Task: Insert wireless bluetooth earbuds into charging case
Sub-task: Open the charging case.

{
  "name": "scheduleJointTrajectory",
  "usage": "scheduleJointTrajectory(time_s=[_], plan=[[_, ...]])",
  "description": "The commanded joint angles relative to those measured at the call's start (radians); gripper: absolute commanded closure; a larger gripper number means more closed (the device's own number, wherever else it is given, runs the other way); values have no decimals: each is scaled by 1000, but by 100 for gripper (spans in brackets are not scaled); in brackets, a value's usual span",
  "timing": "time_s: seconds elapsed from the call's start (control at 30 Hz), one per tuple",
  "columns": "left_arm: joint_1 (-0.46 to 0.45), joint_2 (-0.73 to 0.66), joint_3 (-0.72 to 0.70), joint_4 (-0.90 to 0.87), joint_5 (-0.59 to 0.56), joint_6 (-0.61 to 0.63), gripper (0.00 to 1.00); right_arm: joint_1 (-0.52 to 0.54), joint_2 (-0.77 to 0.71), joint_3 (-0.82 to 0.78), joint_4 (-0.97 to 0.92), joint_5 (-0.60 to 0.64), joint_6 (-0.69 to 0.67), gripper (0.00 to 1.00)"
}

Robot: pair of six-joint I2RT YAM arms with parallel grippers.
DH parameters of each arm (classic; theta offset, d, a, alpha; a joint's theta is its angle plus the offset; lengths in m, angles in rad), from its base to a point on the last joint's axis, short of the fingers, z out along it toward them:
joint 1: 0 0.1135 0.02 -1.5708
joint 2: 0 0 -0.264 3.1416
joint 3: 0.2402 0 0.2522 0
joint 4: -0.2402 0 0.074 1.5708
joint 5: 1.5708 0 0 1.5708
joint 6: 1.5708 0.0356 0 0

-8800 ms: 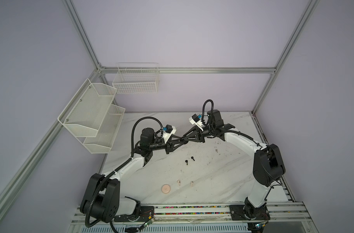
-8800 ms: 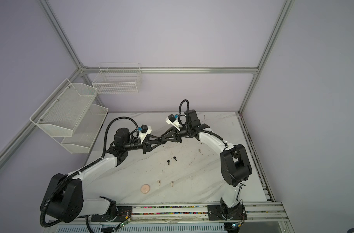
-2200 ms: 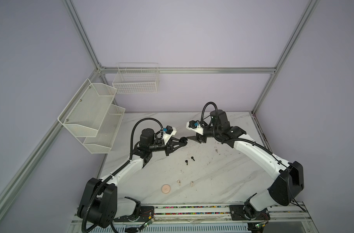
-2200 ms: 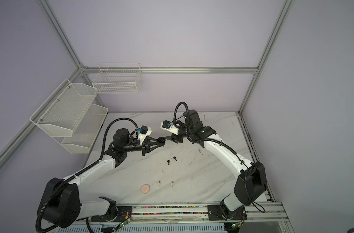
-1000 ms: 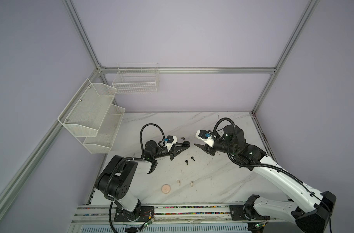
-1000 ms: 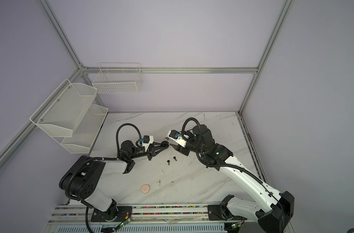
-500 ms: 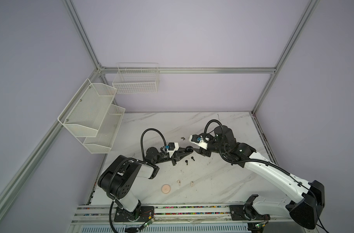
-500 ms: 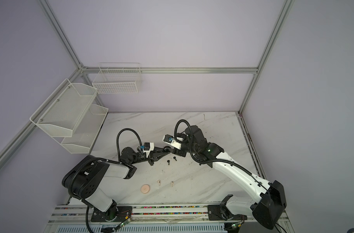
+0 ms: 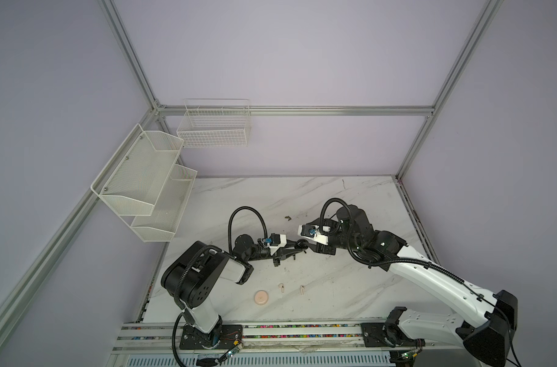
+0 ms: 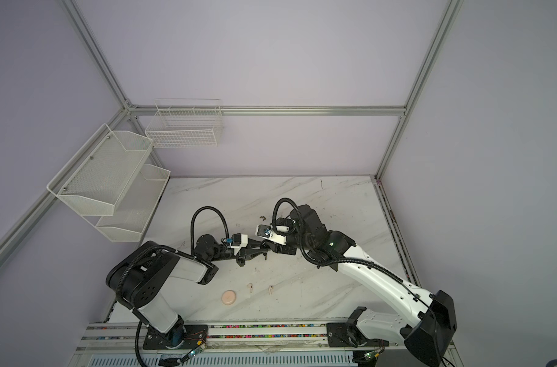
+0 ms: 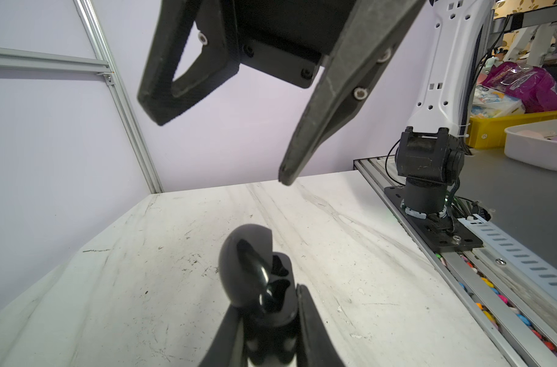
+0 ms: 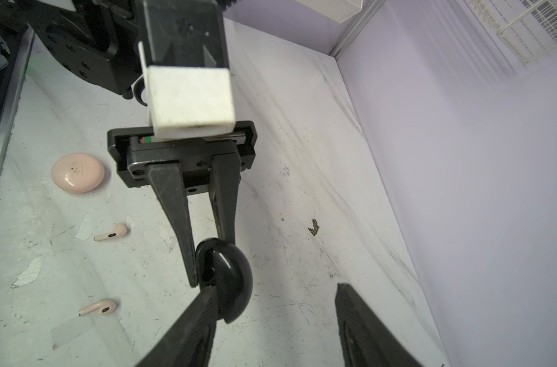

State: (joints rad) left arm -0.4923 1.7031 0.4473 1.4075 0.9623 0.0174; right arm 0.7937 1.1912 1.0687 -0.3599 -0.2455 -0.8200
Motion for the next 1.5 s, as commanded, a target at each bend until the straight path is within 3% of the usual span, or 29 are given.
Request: scheduleJointTrajectory(time_s=[0.0,0.4,1.47], plan=[[1,-10,-17,95,14,35,100,9,-8,-10,-35,11,-16,37],[12,-21,-18,94,12,29,100,18,29,-18,-24,-57,-23,36],[11,-37,-27,95,32,17,100,18,120,63,-3,67,-41,44]])
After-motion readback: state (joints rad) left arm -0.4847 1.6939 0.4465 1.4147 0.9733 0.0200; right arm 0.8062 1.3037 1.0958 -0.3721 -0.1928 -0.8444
